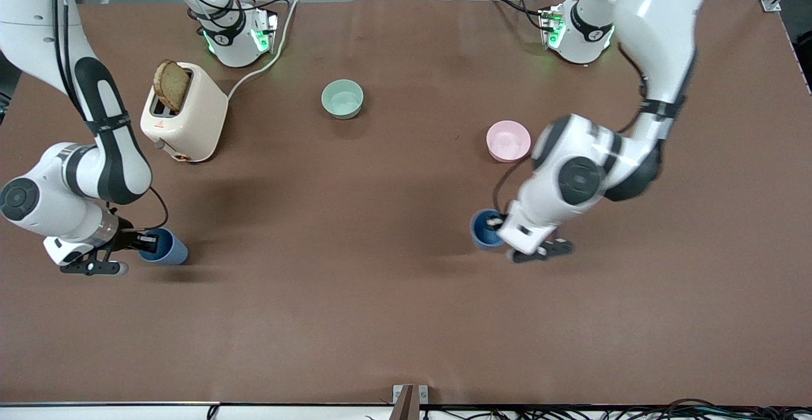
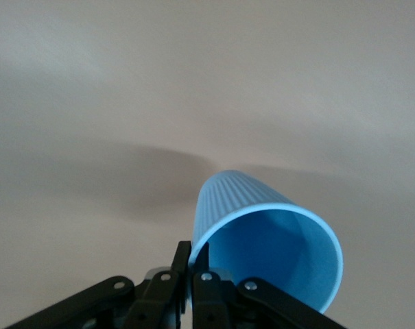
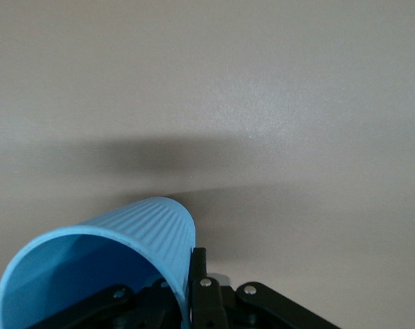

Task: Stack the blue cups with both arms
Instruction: 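Place the left gripper's cup mid-table while the right gripper carries its cup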

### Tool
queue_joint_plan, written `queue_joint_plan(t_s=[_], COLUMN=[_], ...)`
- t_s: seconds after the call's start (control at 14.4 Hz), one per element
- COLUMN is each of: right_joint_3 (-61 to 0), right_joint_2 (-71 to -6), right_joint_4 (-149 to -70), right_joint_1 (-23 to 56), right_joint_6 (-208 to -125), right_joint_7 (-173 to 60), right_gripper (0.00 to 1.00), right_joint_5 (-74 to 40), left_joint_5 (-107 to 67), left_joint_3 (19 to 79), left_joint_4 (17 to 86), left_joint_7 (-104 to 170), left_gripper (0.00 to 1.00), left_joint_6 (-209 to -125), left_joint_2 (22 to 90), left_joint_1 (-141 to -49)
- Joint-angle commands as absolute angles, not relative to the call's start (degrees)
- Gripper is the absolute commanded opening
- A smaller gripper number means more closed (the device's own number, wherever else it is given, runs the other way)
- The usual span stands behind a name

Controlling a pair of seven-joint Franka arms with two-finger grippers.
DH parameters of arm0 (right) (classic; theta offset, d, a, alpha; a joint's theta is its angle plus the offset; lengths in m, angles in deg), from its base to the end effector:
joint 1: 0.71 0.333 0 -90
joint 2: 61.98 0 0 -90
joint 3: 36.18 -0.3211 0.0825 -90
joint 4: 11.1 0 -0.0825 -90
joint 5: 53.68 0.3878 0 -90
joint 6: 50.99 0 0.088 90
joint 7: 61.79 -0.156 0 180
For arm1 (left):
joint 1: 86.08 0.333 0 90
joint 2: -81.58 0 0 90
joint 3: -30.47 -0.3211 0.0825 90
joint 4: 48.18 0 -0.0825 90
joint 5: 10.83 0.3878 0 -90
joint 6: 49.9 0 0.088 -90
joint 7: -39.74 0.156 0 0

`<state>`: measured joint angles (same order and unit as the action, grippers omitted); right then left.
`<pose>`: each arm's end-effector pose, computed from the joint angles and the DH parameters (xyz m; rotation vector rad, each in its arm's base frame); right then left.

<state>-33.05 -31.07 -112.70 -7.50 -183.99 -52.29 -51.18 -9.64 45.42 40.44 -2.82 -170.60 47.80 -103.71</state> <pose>0.6575 -0.1109 0.2101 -3.1389 0.0456 -0.0159 0.6044 -0.3595 0.2689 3.0290 0.3116 -0.1300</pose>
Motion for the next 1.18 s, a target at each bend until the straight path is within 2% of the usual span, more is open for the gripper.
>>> queue_joint_plan(t_s=[0.0,0.14,0.35,0.42,0.48,0.55,0.62,0.83,1.11], right_joint_3=[-33.54,-33.63,-33.63,-33.63,-33.72,-33.98,-34.85,-41.25,-55.22], right_joint_2=[-33.42,-34.55,-37.10,-38.24,-39.47,-41.05,-42.28,-45.28,-45.64], right_joint_4=[-107.10,-103.40,-101.98,-101.89,-101.89,-101.80,-101.37,-101.01,-100.31], right_joint_1=[-7.39,-6.08,-1.44,-0.02,1.12,2.70,4.11,6.58,8.42], right_joint_6=[-174.15,-169.05,-167.44,-167.44,-166.57,-164.82,-162.98,-158.66,-158.56], right_joint_7=[-52.47,-54.04,-64.38,-67.38,-70.37,-73.27,-76.69,-89.88,-108.31], right_gripper=[0.01,0.01,0.01,0.01,0.01,0.01,0.01,0.01,0.01], right_joint_5=[-49.99,-47.80,-47.18,-47.18,-47.18,-47.18,-47.18,-47.79,-52.16], left_joint_5=[-8.90,-8.81,-8.90,-8.99,-8.99,-8.90,-8.72,-7.85,0.49], left_joint_3=[44.97,44.79,44.88,44.88,44.88,44.88,44.62,42.77,42.86], left_joint_4=[39.18,38.83,38.83,38.83,38.83,38.83,38.66,37.87,34.26], left_joint_7=[-11.65,-16.05,-18.62,-19.23,-19.76,-19.76,-19.59,-18.63,-12.22], left_gripper=[0.00,0.01,0.08,0.19,0.40,0.84,1.00,1.00,1.00], left_joint_6=[-171.63,-173.29,-175.93,-176.20,-176.20,-176.20,-176.02,-171.13,-157.76], left_joint_2=[45.20,43.71,41.77,41.42,41.33,41.76,42.73,50.09,60.38], left_joint_1=[-108.92,-112.52,-114.29,-114.82,-114.74,-114.65,-114.39,-111.24,-102.63])
